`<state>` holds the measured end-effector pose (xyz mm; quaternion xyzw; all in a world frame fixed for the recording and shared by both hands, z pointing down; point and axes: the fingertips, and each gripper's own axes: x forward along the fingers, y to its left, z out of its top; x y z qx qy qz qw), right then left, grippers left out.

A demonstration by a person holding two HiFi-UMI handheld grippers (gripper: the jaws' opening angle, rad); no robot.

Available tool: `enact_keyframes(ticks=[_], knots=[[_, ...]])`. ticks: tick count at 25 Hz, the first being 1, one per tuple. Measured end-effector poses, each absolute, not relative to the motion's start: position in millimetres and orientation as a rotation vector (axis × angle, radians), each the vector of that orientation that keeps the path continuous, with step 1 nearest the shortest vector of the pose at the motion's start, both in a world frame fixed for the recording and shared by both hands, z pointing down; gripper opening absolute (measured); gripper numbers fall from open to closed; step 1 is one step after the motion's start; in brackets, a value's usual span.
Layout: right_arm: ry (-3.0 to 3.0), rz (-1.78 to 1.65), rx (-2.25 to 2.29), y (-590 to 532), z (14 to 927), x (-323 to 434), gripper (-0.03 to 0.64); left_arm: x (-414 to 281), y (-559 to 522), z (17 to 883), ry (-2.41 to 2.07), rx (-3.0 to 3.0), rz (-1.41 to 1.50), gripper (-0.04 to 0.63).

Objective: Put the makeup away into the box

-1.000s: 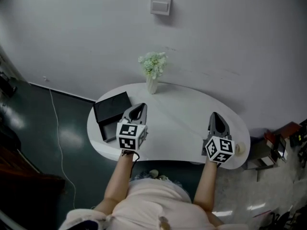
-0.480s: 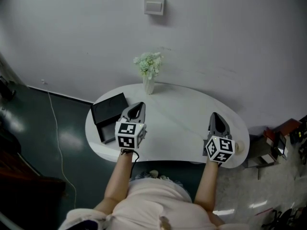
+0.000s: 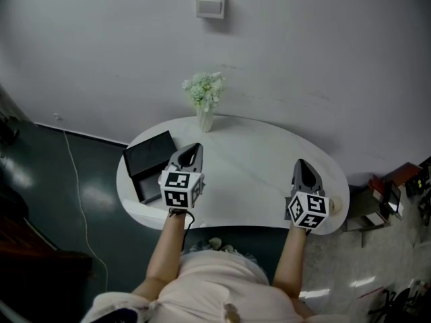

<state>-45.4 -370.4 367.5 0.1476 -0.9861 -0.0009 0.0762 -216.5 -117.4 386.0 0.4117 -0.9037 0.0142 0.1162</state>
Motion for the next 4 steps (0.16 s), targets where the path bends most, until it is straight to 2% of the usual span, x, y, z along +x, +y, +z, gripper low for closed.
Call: enact_keyframes(ticks=[4], knots=[[-2.953,-0.001,0.443,-370.4,370.4,-46.4,0.014,-218.4,-118.1,390.3,-2.642,1.203,0.04,0.025]])
